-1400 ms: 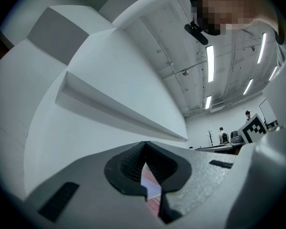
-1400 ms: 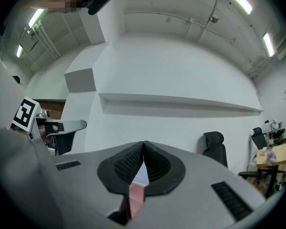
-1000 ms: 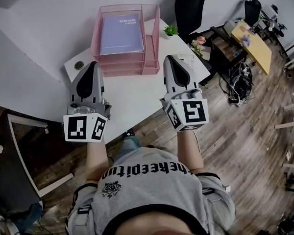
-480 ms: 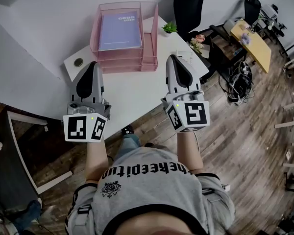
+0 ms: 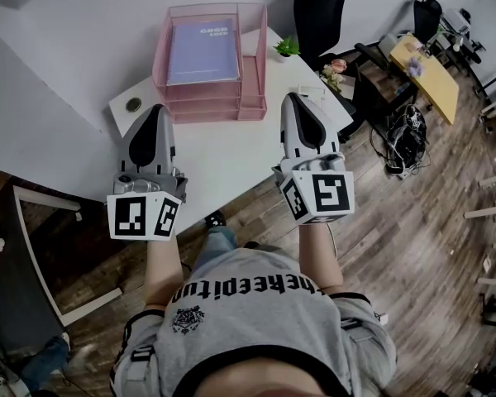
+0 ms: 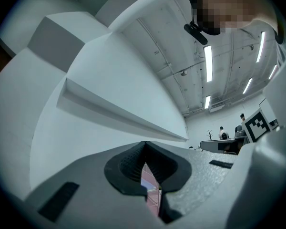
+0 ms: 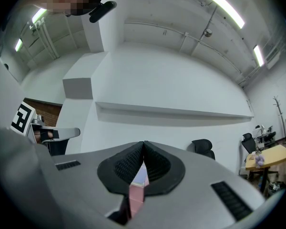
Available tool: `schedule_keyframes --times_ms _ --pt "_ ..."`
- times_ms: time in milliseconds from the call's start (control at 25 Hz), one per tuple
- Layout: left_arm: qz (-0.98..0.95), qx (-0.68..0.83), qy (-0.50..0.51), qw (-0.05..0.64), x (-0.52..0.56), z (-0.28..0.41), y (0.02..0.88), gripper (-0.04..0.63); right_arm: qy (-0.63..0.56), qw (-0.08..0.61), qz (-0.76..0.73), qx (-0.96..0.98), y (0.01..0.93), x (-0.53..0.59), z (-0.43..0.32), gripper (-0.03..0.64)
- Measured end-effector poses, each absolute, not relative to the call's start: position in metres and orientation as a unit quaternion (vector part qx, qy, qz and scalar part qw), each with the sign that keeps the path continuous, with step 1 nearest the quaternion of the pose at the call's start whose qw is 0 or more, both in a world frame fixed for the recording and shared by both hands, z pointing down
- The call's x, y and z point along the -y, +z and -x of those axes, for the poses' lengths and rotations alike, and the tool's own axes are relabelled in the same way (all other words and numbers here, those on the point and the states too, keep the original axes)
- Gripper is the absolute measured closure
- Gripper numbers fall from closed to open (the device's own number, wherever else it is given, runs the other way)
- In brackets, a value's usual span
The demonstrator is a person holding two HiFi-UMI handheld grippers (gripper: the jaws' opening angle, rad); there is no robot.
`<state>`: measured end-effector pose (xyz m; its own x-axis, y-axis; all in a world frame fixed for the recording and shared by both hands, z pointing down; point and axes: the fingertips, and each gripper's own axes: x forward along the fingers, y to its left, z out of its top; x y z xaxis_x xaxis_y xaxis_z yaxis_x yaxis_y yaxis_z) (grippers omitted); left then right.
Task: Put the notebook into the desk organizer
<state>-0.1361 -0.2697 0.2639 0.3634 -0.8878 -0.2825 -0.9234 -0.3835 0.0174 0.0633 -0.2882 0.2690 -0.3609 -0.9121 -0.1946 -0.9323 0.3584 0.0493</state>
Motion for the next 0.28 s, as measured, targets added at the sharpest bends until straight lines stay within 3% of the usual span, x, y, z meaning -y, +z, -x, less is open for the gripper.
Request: schedule_keyframes --times_ms 280 --pt "0.824 -0.549 0.123 0.071 0.2749 0.134 0.2641 0.592 0.076 0.071 0.566 -0.818 0.2664 0.292 -0.0675 0.614"
